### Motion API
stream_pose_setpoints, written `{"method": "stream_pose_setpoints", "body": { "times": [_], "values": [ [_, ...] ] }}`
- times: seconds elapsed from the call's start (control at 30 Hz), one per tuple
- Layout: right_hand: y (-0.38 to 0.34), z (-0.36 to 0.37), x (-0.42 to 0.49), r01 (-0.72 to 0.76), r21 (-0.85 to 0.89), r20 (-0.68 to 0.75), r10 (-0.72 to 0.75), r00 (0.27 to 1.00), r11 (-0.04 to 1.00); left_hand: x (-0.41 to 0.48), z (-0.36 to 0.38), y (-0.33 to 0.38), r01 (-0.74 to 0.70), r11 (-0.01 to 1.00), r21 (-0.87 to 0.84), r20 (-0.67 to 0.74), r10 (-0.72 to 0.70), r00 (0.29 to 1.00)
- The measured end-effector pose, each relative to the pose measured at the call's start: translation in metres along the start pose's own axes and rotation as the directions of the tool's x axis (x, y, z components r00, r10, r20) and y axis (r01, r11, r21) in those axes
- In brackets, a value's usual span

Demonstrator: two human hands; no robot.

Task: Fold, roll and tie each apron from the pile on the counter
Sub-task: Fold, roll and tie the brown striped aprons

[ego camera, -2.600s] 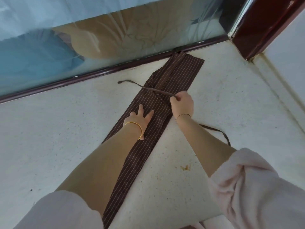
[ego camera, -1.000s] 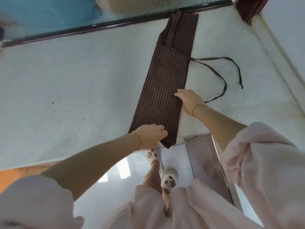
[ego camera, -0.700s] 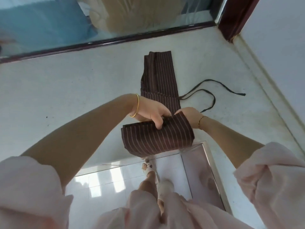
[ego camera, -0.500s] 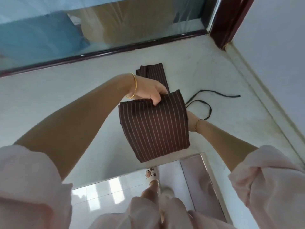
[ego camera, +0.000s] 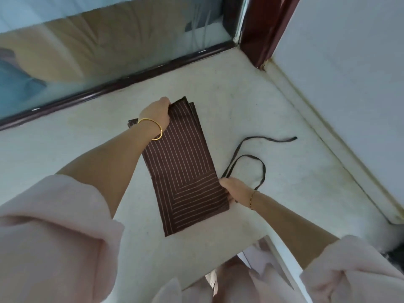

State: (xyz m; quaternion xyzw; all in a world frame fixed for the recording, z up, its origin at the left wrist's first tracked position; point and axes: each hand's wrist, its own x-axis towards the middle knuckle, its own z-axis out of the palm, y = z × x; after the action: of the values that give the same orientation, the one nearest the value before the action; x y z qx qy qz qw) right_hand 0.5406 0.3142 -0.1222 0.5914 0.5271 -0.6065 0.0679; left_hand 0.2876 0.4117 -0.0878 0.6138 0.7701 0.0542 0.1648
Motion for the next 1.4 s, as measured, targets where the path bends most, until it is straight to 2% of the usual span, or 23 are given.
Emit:
{"method": "stream_pose_setpoints", "body": {
  "times": [0.13, 0.23, 0.3, 0.37, 0.57, 0.67, 0.8, 1.13, 1.2, 1.27, 1.33, 1.4],
  "values": [
    [0.005, 0.002, 0.005, 0.034, -0.034, -0.004, -0.034, 0.999, 0.999, 0.021, 0.025, 0.001, -0.094, 0.995, 0.028, 0.034, 0.093, 0.995],
    [0.003, 0.003, 0.009, 0.098, -0.195, 0.029, -0.095, 0.995, 0.976, 0.032, 0.032, 0.004, -0.160, 0.983, 0.087, 0.065, 0.155, 0.986],
    [0.000, 0.003, 0.012, 0.127, -0.272, 0.040, -0.121, 0.992, 0.954, 0.039, 0.034, 0.006, -0.167, 0.974, 0.155, 0.063, 0.159, 0.985],
    [0.000, 0.001, 0.017, 0.120, -0.275, 0.037, -0.114, 0.993, 0.954, 0.049, 0.035, 0.008, -0.161, 0.966, 0.202, 0.070, 0.150, 0.986],
    [0.003, 0.004, 0.024, 0.096, -0.340, -0.035, -0.114, 0.993, 0.936, 0.065, 0.039, 0.008, -0.121, 0.970, 0.213, 0.141, 0.092, 0.986],
    [-0.003, 0.000, 0.024, 0.038, -0.486, -0.155, -0.129, 0.979, 0.873, 0.065, 0.042, 0.004, -0.058, 0.979, 0.194, 0.101, 0.039, 0.994],
    [-0.009, -0.012, 0.028, -0.059, -0.610, -0.333, -0.188, 0.924, 0.790, 0.066, 0.041, -0.001, 0.000, 0.987, 0.158, 0.022, -0.003, 1.000],
    [-0.015, -0.007, 0.034, -0.181, -0.678, -0.417, -0.169, 0.893, 0.713, 0.060, 0.041, -0.012, 0.043, 0.937, 0.346, -0.086, -0.014, 0.996],
    [-0.015, -0.005, 0.034, -0.195, -0.689, -0.434, -0.183, 0.882, 0.698, 0.056, 0.041, -0.012, 0.041, 0.929, 0.368, -0.169, 0.024, 0.985],
    [-0.014, -0.003, 0.033, -0.204, -0.692, -0.455, -0.199, 0.868, 0.692, 0.044, 0.043, -0.004, -0.017, 0.935, 0.353, -0.243, 0.109, 0.964],
    [-0.012, -0.002, 0.032, -0.194, -0.677, -0.474, -0.219, 0.853, 0.709, 0.022, 0.057, 0.006, -0.093, 0.944, 0.316, -0.229, 0.171, 0.958],
    [-0.010, 0.000, 0.030, -0.177, -0.667, -0.478, -0.233, 0.847, 0.724, -0.004, 0.076, 0.010, -0.069, 0.973, 0.222, -0.142, 0.103, 0.985]
  ]
}}
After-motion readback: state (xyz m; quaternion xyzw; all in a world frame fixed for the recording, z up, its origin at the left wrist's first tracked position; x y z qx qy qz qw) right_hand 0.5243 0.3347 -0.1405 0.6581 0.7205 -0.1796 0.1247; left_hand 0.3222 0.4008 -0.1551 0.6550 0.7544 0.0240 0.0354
